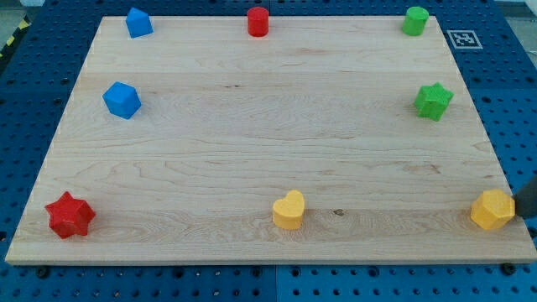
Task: Slide yellow hexagon towards center
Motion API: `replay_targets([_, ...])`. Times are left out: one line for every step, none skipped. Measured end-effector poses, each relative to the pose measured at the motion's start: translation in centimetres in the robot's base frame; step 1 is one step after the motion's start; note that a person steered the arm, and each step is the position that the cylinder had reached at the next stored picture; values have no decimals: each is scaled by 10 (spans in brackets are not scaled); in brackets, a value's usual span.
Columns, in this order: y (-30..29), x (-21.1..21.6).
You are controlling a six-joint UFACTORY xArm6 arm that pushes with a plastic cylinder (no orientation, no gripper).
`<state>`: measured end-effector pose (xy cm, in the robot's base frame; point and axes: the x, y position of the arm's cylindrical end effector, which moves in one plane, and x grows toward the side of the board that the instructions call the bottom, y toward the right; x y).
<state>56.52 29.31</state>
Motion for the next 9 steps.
replay_targets([-6,5])
replay_targets([14,35])
replay_targets([11,37])
replay_targets([-18,32])
replay_targets([-45,13])
replay_targets([-69,-12])
replay_targets([-94,-27])
replay_targets([-123,-45])
replay_targets([-141,-46])
